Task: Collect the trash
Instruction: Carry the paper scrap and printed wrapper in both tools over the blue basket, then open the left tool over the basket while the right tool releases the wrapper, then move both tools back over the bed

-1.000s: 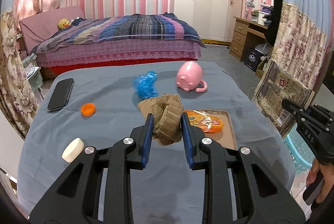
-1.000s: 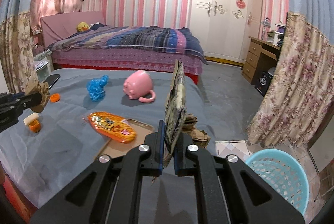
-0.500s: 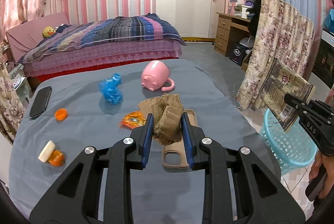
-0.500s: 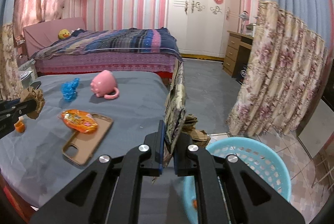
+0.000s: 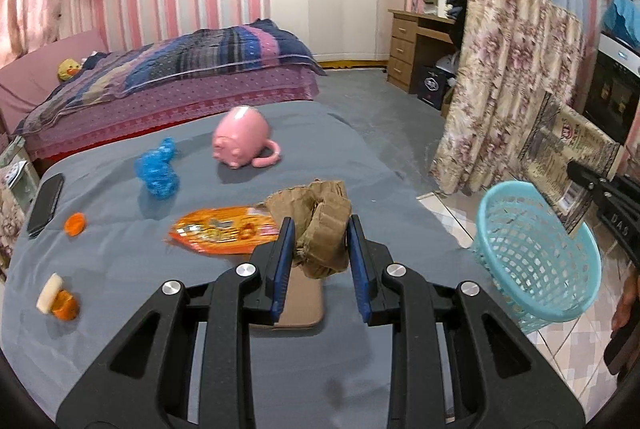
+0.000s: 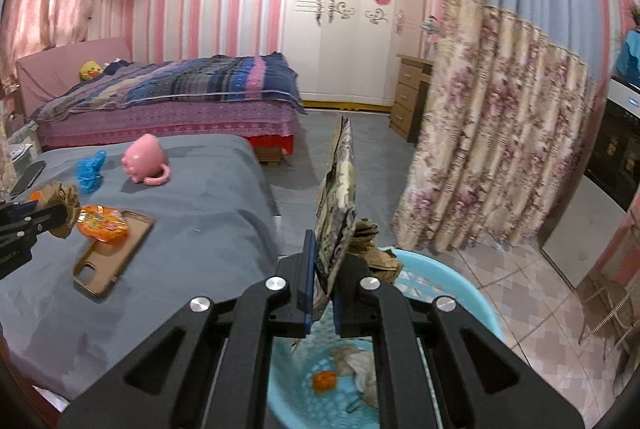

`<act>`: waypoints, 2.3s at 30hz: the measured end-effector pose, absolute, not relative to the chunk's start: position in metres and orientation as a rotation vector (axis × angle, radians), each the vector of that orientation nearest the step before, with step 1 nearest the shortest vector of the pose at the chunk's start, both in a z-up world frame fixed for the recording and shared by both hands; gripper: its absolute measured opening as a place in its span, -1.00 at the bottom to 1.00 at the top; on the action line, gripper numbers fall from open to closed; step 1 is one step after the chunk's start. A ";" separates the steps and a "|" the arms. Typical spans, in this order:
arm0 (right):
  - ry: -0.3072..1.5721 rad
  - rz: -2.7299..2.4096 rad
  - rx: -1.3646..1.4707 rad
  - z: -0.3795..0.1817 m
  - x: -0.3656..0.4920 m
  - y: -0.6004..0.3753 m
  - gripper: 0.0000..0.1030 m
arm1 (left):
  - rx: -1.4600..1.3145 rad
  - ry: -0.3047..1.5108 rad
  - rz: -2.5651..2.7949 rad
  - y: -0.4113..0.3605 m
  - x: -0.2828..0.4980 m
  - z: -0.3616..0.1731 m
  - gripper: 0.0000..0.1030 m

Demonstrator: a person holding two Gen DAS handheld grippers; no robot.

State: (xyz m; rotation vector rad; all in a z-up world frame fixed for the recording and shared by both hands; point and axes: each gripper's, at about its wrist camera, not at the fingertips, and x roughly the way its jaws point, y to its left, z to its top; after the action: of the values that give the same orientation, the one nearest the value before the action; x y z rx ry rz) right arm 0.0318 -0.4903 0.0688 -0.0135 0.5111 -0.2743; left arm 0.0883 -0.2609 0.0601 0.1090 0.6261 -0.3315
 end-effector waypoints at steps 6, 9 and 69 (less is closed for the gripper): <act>0.535 -0.354 0.004 0.057 0.013 -0.530 -0.86 | 0.133 0.631 -0.410 -0.307 0.090 0.052 -0.50; 0.540 -0.379 0.019 0.052 0.006 -0.547 -0.86 | 0.141 0.624 -0.465 -0.333 0.086 0.046 -0.50; 0.585 -0.458 0.050 0.021 0.031 -0.542 0.91 | 0.088 0.580 -0.365 -0.276 0.102 0.073 0.88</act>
State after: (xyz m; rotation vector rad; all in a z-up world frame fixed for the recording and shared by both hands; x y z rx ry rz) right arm 0.0307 -0.5416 0.0207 0.0496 0.5852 -0.4575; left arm 0.1024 -0.2756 0.0731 0.0878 0.5801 -0.3650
